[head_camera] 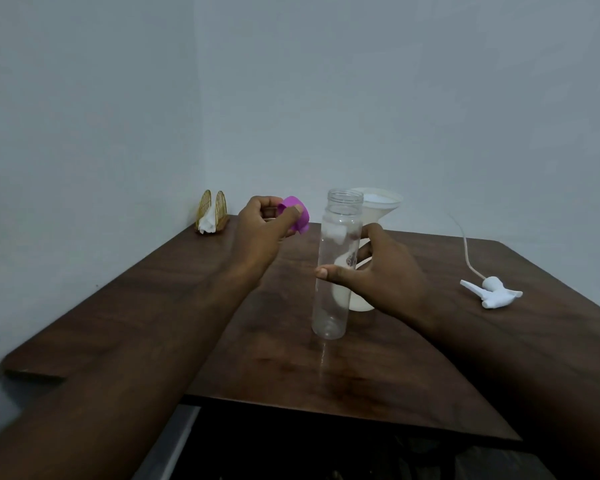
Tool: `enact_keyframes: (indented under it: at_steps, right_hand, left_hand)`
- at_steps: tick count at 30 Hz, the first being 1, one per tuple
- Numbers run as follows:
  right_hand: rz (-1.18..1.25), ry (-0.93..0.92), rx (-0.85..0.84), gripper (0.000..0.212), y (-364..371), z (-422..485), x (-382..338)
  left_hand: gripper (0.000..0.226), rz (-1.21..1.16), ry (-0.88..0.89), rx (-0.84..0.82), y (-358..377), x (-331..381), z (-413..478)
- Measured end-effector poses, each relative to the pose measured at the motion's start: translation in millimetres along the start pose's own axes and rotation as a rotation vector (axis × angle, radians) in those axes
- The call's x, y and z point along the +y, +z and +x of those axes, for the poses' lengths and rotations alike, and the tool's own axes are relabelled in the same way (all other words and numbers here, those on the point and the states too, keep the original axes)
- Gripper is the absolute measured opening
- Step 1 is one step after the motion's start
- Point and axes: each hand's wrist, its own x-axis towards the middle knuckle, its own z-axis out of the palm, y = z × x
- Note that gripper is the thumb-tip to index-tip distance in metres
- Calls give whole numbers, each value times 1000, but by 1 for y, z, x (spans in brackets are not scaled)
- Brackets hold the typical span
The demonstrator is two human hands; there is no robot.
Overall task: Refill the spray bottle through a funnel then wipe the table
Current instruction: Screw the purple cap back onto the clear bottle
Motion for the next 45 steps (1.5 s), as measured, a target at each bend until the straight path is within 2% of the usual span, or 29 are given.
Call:
enact_keyframes:
  at_steps: [2, 4, 6, 8, 11, 14, 17, 20, 23, 25, 28, 30, 33, 36, 39, 45]
  right_hand:
    - [5, 15, 29, 73, -7, -3, -4]
    - [22, -10, 160, 65, -19, -5, -11]
    - [83, -100, 334, 51, -36, 0, -21]
    - [162, -186, 411, 44, -56, 9, -35]
    - [237, -219, 339, 44, -80, 27, -59]
    - [222, -193, 178, 47, -87, 42, -79]
    - [198, -199, 13, 40, -85, 49, -87]
    - [164, -251, -63, 33, -81, 49, -85]
    - [118, -260, -65, 31, -84, 49, -78]
    - [93, -243, -76, 29, -88, 51, -72]
    - [41, -218, -162, 26, -90, 55, -63]
    - [-12, -221, -236, 28, -87, 55, -60]
    - [-78, -240, -313, 33, -81, 56, -58]
    - [-82, -267, -358, 32, -76, 60, -57]
    - [-81, -304, -404, 33, -69, 64, -60]
    - [-125, -382, -441, 36, -53, 73, -74]
  left_hand:
    - [41, 16, 35, 53, 2, 5, -1]
    - [37, 45, 116, 126, 3, 14, -3]
    - [39, 76, 215, 188, 7, 25, -6]
    - [42, 63, 304, 204, 15, 38, -10]
    - [47, 29, 432, 166, 31, 56, -14]
    - [53, 24, 530, 105, 46, 69, -20]
    - [55, -21, 579, 67, 55, 73, -25]
    - [62, -45, 561, 31, 56, 67, -31]
    - [85, 125, 502, -7, 48, 51, -34]
    - [100, 219, 375, -59, 42, 38, -38]
    - [115, 240, 155, -208, 40, 20, -44]
    - [108, 240, 78, -261, 45, 11, -45]
    - [62, 255, 97, -256, 51, 2, -42]
    - [38, 240, 109, -264, 46, 2, -39]
    - [30, 229, 138, -279, 34, 6, -36]
    - [27, 240, 163, -212, 20, 4, -32]
